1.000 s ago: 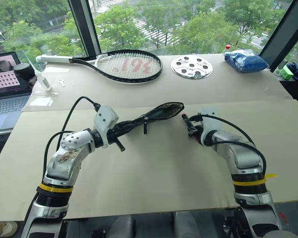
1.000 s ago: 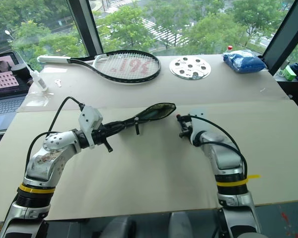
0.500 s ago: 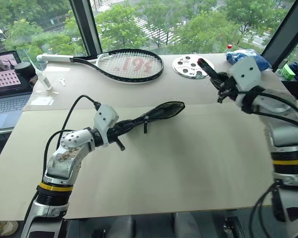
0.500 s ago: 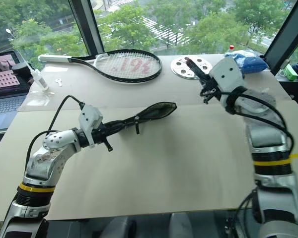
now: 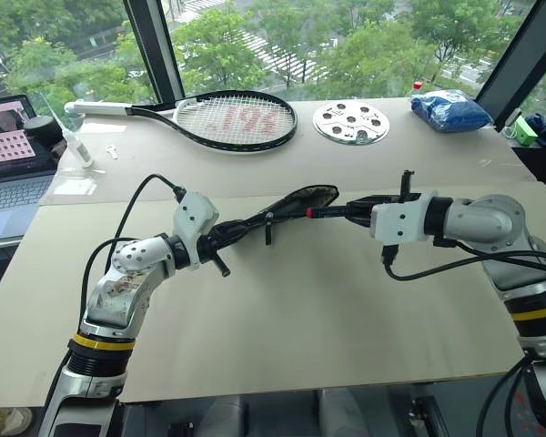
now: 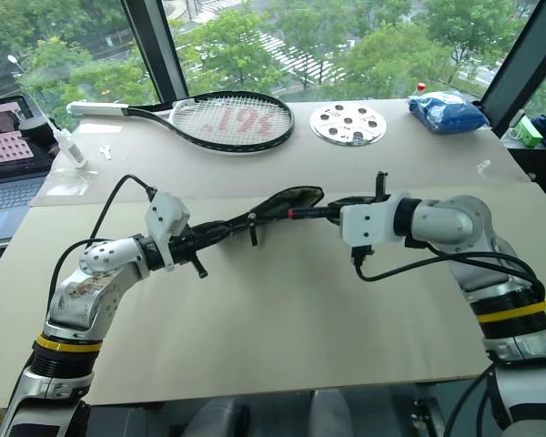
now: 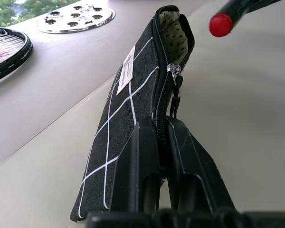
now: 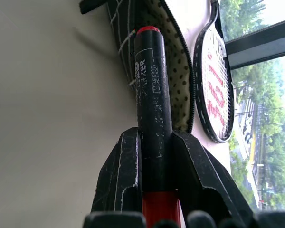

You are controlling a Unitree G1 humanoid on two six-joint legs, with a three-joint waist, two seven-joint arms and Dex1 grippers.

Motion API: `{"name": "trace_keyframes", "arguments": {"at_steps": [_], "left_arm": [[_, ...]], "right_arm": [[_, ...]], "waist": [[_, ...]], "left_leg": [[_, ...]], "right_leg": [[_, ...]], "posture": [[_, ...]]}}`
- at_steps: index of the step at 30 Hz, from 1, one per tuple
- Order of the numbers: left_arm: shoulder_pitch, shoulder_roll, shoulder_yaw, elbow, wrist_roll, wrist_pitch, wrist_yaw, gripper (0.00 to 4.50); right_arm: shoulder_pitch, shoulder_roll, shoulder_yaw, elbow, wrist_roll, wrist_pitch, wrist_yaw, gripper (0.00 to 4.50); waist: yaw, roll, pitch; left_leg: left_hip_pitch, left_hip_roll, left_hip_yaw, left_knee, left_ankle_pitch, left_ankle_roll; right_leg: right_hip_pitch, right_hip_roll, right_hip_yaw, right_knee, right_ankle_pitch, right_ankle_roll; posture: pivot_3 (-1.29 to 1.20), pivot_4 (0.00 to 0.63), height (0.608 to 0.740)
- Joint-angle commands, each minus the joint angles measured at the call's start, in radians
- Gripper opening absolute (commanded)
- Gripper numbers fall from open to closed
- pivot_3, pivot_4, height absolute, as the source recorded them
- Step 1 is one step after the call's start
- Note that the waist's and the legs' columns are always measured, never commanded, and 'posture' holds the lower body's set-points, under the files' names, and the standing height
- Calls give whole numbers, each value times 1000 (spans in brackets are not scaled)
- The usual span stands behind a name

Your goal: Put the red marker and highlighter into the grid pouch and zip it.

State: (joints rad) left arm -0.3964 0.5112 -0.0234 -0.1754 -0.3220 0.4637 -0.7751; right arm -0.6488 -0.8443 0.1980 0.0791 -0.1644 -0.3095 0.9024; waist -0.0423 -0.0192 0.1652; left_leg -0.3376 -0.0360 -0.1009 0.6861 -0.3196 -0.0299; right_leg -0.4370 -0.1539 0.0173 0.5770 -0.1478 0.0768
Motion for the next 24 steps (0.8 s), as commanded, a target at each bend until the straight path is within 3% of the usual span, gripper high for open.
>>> {"name": "trace_keyframes", "arguments": {"at_steps": [1,11,24], "left_arm": [[-15,2,5,-34,-17,2,-3,0],[-21,-1,-4,-26,-16,-1,-13,0],[-35,0,-5,-14,-14,-5,-24,0]], "right_arm": [[-43,4,-14,20,-24,-45,-22,569],[-174,56,107,203,-282,-182,-135,569],[-254,226,229,271,-390,-316,-231,569]], "waist": [[0,0,0],[-3,0,0],[-3,0,0]], "left_leg": [[0,0,0,0,0,-1],[0,0,0,0,1,-1],[0,0,0,0,2,-3]], "right_leg": [[0,0,0,0,0,0],[0,0,0,0,0,0],[-1,0,0,0,0,0]], "posture": [[0,150,740],[0,150,740],[0,150,740]]}}
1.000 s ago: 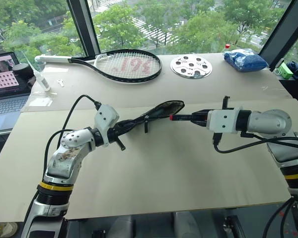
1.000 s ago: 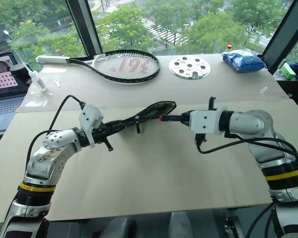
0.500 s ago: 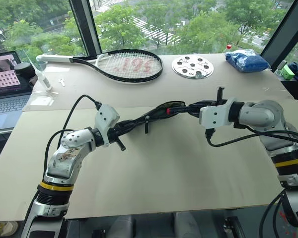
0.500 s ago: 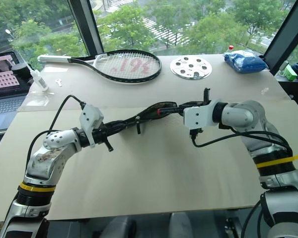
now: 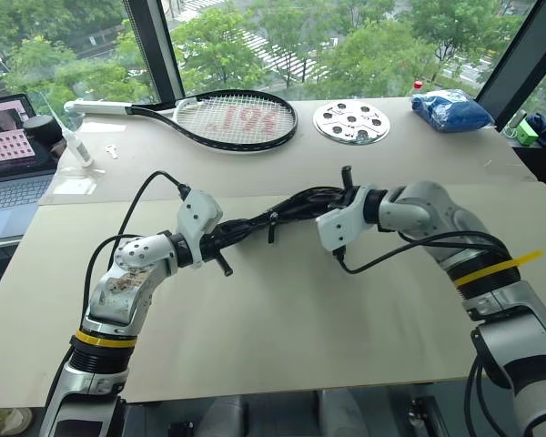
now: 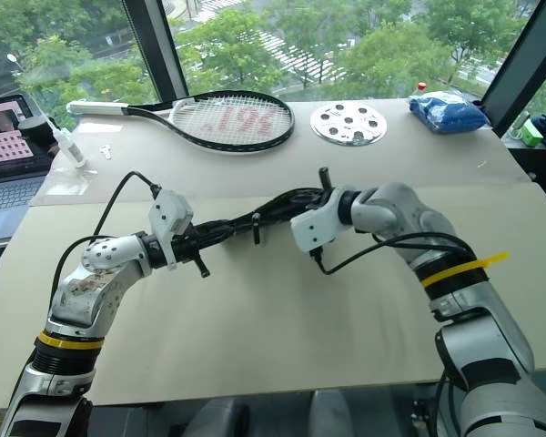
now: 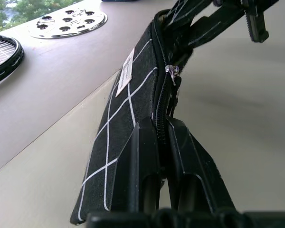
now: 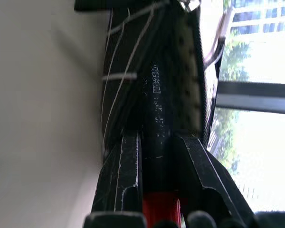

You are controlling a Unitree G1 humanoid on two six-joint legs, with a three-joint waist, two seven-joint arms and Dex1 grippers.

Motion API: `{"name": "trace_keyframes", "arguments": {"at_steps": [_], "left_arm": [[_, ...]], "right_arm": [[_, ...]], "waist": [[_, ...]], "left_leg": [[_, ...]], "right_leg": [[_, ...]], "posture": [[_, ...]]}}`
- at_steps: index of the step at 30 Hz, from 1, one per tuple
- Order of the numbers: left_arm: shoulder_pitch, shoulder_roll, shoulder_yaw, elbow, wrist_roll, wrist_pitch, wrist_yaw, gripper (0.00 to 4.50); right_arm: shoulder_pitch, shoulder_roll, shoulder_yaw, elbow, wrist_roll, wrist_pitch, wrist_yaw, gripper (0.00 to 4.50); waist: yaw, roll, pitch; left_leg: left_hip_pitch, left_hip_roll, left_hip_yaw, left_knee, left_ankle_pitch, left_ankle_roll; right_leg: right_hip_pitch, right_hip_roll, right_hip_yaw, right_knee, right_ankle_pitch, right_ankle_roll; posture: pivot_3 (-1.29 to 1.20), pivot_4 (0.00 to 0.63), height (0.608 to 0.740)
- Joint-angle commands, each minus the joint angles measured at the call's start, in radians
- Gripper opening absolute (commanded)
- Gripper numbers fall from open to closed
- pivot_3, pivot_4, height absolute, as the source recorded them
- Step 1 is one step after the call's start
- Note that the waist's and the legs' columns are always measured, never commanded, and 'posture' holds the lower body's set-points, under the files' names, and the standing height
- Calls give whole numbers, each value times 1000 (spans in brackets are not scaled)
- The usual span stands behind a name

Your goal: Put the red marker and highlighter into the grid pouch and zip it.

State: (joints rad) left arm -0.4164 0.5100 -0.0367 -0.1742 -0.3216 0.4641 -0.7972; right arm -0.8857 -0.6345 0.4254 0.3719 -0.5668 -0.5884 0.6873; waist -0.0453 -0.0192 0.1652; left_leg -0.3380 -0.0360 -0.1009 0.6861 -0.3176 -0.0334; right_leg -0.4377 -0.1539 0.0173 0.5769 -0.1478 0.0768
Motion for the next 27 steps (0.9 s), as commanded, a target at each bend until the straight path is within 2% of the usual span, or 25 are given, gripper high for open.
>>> {"name": "trace_keyframes", "arguments": {"at_steps": [1,5,7,8,10,12,13,17,19,23,25,27], "left_arm": [[-15,2,8,-16,-14,-5,-3,0],[-15,3,8,-19,-13,-4,-3,0],[-14,4,9,-20,-13,-4,-4,0],[-13,5,10,-22,-14,-2,-4,0],[-12,5,10,-26,-14,0,-3,0],[-10,7,10,-29,-15,2,-3,0],[-9,7,11,-30,-15,3,-2,0],[-2,8,16,-32,-17,5,1,0],[2,9,20,-35,-18,7,5,0],[10,9,28,-41,-22,12,11,0],[10,10,29,-43,-23,15,10,0],[2,9,28,-35,-23,17,6,0]], "right_arm": [[-14,27,9,-25,17,-51,-17,569],[-1,39,17,-14,19,-74,-12,569],[5,39,1,-2,54,-35,17,1568],[5,35,-9,6,65,-16,25,1741],[0,25,-23,15,66,2,24,2437],[-24,12,-72,34,132,77,64,3116],[-40,0,-93,45,140,86,54,3116],[-9,-64,-201,-1,317,227,176,3116],[42,-93,-271,-93,460,384,267,3116],[215,-201,-493,-390,946,975,474,3116],[320,-253,-557,-481,1070,1130,513,3116],[466,-284,-550,-561,1100,1210,518,3116]], "waist": [[0,0,0],[-2,0,0],[-1,0,0],[-1,0,0],[-1,0,0],[-1,0,0],[-1,0,0],[3,0,0],[4,0,0],[4,0,0],[9,0,0],[16,0,0]], "left_leg": [[0,0,0,0,0,0],[0,0,0,0,0,0],[0,0,0,0,0,0],[0,0,0,0,0,0],[0,0,0,0,0,0],[0,0,0,0,0,0],[0,0,0,0,0,0],[0,0,0,0,0,0],[0,0,0,0,0,1],[0,0,-1,0,-2,3],[-1,0,-1,0,-5,8],[-1,0,-1,0,-6,10]], "right_leg": [[0,0,0,0,0,0],[0,0,0,0,0,0],[0,0,0,0,0,0],[0,0,0,0,0,0],[0,0,0,0,0,0],[0,0,0,0,0,0],[0,0,0,0,0,0],[0,0,0,0,0,0],[0,0,0,0,0,0],[0,0,0,0,0,0],[0,0,0,-1,0,0],[1,0,0,0,0,0]], "posture": [[0,150,740],[0,150,740],[0,150,740],[0,150,740],[0,150,740],[0,150,740],[0,150,740],[0,150,740],[0,150,740],[0,150,740],[0,150,740],[0,150,740]]}}
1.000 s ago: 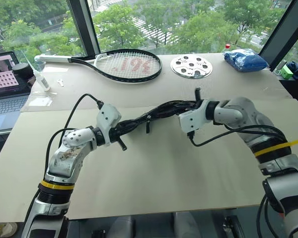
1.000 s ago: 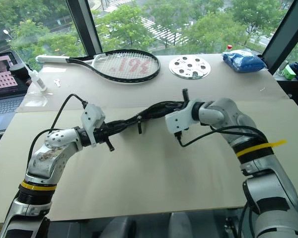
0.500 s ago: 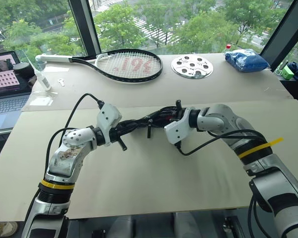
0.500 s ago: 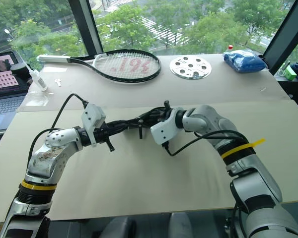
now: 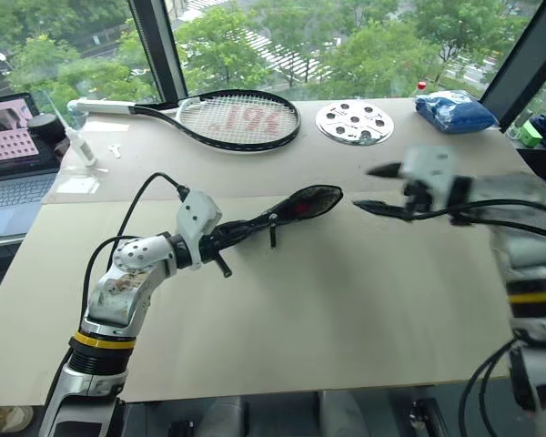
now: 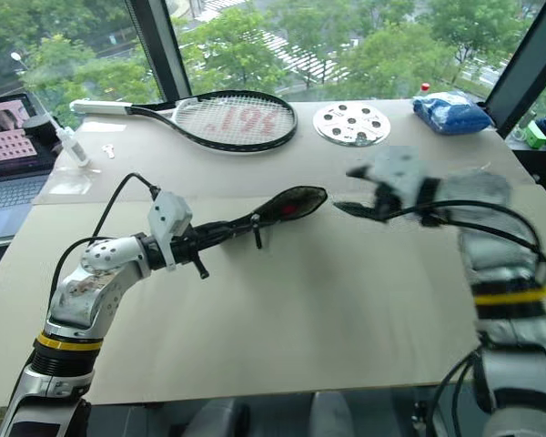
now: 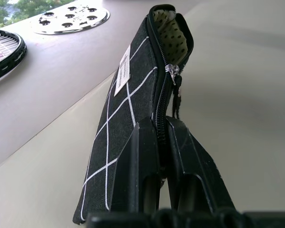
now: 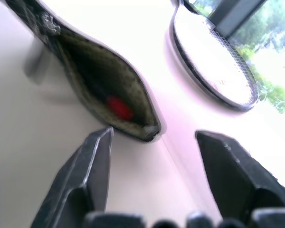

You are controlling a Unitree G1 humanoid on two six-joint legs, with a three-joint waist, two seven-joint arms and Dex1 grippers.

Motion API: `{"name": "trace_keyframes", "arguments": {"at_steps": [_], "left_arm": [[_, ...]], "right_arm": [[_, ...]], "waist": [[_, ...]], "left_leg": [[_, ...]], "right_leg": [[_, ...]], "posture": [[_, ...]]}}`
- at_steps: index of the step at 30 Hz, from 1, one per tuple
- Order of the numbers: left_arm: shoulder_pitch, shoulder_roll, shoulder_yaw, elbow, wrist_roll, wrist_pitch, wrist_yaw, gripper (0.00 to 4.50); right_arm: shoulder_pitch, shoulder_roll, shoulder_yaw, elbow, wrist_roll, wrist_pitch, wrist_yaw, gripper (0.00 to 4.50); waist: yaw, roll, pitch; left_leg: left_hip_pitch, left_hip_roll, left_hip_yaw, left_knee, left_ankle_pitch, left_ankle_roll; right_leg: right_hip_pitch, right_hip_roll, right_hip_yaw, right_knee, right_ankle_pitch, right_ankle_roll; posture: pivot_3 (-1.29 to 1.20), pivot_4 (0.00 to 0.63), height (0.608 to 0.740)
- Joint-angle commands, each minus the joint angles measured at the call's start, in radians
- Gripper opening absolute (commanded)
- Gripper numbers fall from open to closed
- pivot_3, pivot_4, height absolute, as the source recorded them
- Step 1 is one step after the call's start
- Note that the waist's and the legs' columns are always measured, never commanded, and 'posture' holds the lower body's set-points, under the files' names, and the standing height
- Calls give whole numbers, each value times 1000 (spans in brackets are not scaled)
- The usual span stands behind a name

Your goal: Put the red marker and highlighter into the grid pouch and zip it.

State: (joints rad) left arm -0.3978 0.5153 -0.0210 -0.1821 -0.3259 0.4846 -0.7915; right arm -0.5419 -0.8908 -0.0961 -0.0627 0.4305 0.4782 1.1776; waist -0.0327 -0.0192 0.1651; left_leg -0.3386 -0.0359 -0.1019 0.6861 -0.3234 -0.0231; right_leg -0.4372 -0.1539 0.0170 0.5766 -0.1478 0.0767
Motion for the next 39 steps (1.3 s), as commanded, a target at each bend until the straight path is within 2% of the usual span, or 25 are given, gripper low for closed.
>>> {"name": "trace_keyframes", "arguments": {"at_steps": [1,4,6,10,16,21,28,31,38,39], "left_arm": [[-22,3,11,-22,-18,-4,-2,0],[-40,-1,6,-6,-17,-8,-8,0],[-53,-5,-1,7,-16,-13,-16,0],[-61,-2,-21,28,-3,-33,-39,0],[-56,1,-24,25,-1,-41,-44,0],[-37,-4,-24,3,-3,-35,-35,0],[-31,-5,-26,0,-1,-35,-30,0],[-28,-7,-27,0,0,-37,-26,0],[-30,-14,-31,6,-1,-41,-20,0],[-31,-15,-31,7,0,-42,-20,0]], "right_arm": [[174,-25,-6,-156,88,154,4,3116],[228,46,83,-202,39,203,-114,3116],[189,161,156,-176,-15,221,-235,3116],[59,344,254,-67,-111,197,-376,3116],[-58,491,323,34,-151,179,-413,3116],[-133,577,324,97,-150,187,-427,3116],[-189,615,310,160,-163,177,-436,3116],[-175,596,313,136,-158,177,-405,2413],[-160,577,284,110,-136,204,-381,42],[-159,576,282,108,-136,208,-381,42]], "waist": [[5,-1,-1],[-5,-1,-1],[-11,-1,0],[-11,0,0],[1,0,0],[-9,0,0],[-11,0,0],[-11,0,0],[-12,0,0],[-12,0,0]], "left_leg": [[1,0,0,0,0,0],[2,0,1,1,0,0],[1,0,1,6,0,0],[2,0,1,9,1,-1],[0,0,-1,9,4,-8],[-2,0,-1,8,4,-8],[-2,0,-2,8,4,-8],[-2,0,-2,8,4,-8],[-2,0,-2,8,4,-8],[-2,0,-2,8,4,-8]], "right_leg": [[1,0,0,0,0,0],[2,0,0,2,0,0],[1,0,0,2,0,0],[1,0,1,3,1,-1],[1,0,0,3,2,-1],[-1,0,0,3,2,0],[-1,0,-1,3,2,0],[-2,0,-1,3,2,0],[-2,0,-1,3,2,0],[-2,0,-1,3,2,0]], "posture": [[0,150,740],[0,150,740],[0,150,740],[0,150,740],[0,150,740],[0,150,740],[0,150,740],[0,150,740],[0,150,740],[0,150,740]]}}
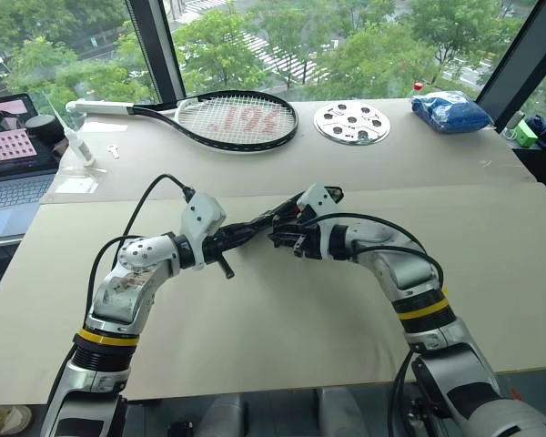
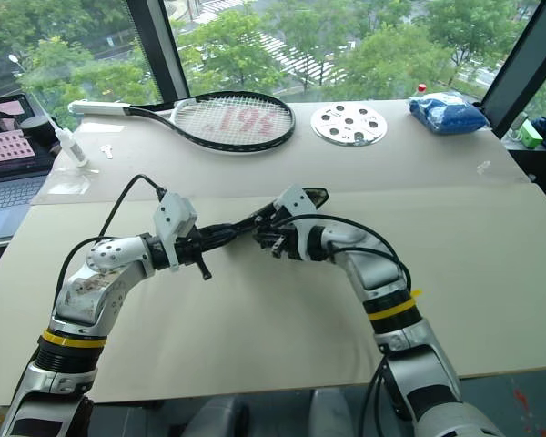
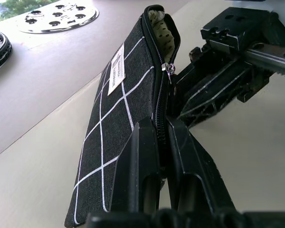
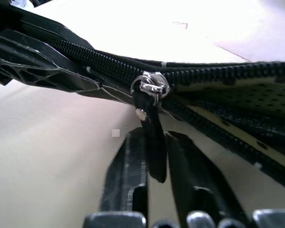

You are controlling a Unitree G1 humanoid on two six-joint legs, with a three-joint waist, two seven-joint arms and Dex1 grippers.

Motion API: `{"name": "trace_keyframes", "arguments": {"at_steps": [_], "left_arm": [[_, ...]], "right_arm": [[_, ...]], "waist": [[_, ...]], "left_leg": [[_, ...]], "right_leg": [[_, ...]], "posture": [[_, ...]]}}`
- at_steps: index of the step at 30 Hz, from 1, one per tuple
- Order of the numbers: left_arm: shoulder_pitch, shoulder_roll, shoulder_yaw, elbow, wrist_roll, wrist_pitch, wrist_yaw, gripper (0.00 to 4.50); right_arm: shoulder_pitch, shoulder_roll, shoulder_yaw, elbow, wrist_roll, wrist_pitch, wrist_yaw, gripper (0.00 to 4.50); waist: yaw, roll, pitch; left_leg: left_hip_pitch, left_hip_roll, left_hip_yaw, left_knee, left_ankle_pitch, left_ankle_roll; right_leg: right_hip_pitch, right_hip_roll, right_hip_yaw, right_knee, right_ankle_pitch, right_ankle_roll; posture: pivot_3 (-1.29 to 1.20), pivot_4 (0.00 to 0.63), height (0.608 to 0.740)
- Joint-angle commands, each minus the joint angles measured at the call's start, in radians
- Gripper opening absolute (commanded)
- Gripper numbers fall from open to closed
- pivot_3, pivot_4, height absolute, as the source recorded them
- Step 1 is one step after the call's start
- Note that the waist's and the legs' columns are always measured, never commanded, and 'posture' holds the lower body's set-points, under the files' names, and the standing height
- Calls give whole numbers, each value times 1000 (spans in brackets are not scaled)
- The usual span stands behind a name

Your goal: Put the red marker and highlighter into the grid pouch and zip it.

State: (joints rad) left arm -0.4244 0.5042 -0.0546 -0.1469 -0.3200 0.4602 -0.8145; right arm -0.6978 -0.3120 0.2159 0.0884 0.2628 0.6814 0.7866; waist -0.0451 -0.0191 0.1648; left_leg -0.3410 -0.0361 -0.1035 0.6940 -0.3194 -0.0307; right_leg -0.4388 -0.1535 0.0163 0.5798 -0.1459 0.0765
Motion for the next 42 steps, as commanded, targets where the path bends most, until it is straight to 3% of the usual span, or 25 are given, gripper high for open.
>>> {"name": "trace_keyframes", "arguments": {"at_steps": [1,6,10,16,21,24,32,39,42], "left_arm": [[-6,-6,1,-27,-6,-18,3,0],[-8,-11,-2,-20,-3,-25,4,0],[-2,-11,0,-21,-1,-32,3,0],[16,-8,6,-28,-4,-36,1,0],[16,-6,9,-25,-8,-36,-3,0],[10,-6,9,-21,-10,-38,-8,0],[-7,-28,-13,17,-10,-88,-45,0],[-39,-31,-41,65,10,-156,-99,0],[-42,-12,-84,112,62,-240,-141,0]], "right_arm": [[-2,-3,-32,-46,33,8,11,42],[5,-49,-42,-51,14,10,8,42],[35,-188,-65,-69,21,-13,93,42],[15,-377,-166,92,2,-49,121,42],[9,-407,-193,152,-12,-96,123,42],[27,-398,-198,129,9,-102,141,816],[119,-382,-254,-28,135,-6,194,3575],[243,-546,-429,-92,228,-2,283,3575],[358,-651,-579,-88,238,-27,330,3575]], "waist": [[0,0,0],[1,0,0],[6,0,0],[7,0,0],[-4,0,0],[0,0,0],[10,0,0],[31,0,0],[43,0,0]], "left_leg": [[0,0,0,0,0,0],[0,0,0,0,0,0],[-1,0,0,1,-1,1],[-2,0,1,1,-2,3],[-1,0,1,0,-4,6],[-1,0,1,0,-3,6],[-2,0,1,1,-3,6],[-3,0,1,2,-4,6],[-3,0,1,2,-4,7]], "right_leg": [[0,0,0,0,0,0],[0,0,0,0,0,0],[0,0,0,-1,0,0],[0,0,0,-1,0,0],[0,0,0,-1,0,0],[0,0,0,-1,0,0],[0,0,0,-1,0,1],[1,0,0,-2,1,1],[1,0,-1,-2,1,1]], "posture": [[0,150,740],[0,150,740],[0,150,740],[0,150,740],[0,150,740],[0,150,740],[0,150,740],[0,150,740],[0,150,740]]}}
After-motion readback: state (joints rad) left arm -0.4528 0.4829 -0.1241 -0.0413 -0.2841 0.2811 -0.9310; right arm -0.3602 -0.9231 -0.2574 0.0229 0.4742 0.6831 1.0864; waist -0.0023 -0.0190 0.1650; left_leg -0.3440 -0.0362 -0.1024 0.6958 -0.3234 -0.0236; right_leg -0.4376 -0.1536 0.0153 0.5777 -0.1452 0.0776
